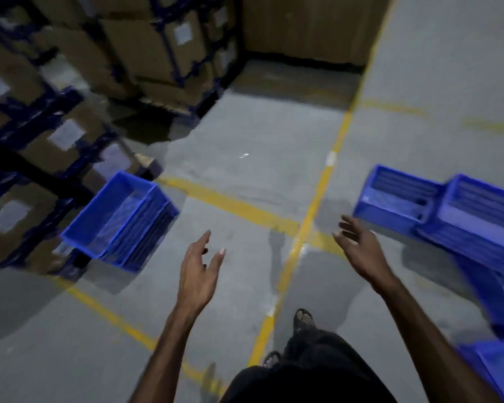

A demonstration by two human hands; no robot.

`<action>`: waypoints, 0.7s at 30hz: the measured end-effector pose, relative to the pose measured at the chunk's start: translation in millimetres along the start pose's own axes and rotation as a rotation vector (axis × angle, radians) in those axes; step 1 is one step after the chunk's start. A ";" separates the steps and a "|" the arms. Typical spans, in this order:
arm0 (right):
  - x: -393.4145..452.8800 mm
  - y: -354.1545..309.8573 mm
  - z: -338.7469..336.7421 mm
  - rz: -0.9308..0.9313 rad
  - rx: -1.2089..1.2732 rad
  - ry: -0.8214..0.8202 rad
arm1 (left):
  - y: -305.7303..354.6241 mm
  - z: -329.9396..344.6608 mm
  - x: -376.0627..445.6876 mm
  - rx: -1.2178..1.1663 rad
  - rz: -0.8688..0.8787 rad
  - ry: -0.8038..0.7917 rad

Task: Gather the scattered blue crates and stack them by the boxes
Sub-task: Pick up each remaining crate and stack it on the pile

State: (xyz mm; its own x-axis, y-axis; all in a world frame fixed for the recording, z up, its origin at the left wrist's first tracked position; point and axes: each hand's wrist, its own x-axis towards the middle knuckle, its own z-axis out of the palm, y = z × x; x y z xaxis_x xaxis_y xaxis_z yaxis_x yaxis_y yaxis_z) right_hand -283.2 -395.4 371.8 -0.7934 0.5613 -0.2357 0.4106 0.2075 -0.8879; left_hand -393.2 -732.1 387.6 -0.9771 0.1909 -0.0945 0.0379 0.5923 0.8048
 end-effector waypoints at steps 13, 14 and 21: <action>-195.5 85.9 -137.9 0.271 0.098 0.523 | 69.2 134.0 -70.3 -0.053 0.266 -0.446; -206.8 93.4 -146.8 0.279 0.109 0.554 | 76.4 142.1 -79.9 -0.039 0.287 -0.473; -277.5 150.7 -219.8 0.306 0.163 0.655 | 129.5 205.5 -149.7 0.008 0.446 -0.539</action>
State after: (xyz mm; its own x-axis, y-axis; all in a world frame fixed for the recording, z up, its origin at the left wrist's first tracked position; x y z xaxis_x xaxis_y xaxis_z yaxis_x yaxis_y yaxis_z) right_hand 97.6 -343.8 390.2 -0.2027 0.9486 -0.2430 0.4577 -0.1276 -0.8799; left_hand -199.0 -523.1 385.6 -0.6281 0.7773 -0.0352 0.4144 0.3725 0.8304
